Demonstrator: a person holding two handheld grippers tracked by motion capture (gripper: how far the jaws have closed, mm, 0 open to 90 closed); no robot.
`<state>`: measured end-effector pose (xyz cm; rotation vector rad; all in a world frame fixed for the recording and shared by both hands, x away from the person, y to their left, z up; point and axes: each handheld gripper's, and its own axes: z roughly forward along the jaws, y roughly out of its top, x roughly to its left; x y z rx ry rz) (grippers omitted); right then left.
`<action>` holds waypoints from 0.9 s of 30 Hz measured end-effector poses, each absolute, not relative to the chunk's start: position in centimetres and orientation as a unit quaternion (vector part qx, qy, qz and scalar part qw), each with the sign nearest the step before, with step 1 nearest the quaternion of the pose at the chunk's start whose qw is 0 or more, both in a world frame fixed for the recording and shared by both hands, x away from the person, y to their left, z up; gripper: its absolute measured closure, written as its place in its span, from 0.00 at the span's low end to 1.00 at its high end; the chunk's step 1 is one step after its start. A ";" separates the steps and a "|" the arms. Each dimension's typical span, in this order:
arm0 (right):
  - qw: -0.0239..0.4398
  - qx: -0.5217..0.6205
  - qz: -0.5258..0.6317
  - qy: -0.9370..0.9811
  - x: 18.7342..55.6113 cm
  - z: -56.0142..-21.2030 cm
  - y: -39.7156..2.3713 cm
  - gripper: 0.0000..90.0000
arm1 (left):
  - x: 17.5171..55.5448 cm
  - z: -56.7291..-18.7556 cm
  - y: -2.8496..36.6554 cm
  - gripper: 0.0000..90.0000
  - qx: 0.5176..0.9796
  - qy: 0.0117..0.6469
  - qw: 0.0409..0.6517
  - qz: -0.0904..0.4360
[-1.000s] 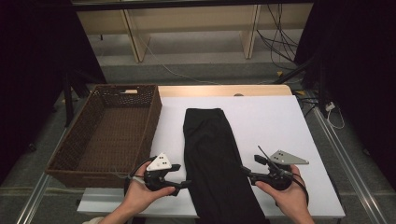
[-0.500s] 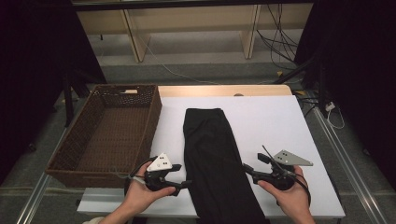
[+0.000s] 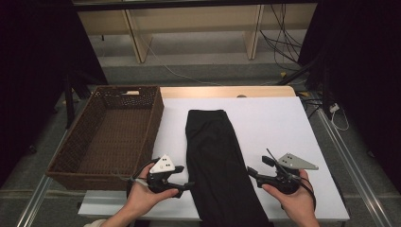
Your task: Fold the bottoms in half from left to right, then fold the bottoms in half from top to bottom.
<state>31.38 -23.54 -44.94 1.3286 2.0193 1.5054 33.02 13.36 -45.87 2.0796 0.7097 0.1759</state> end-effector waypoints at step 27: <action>0.147 0.471 0.509 0.705 31.6 -45.5 -23.8 0.29 | 32.7 -46.6 12.7 0.40 0.855 0.293 0.427 0.036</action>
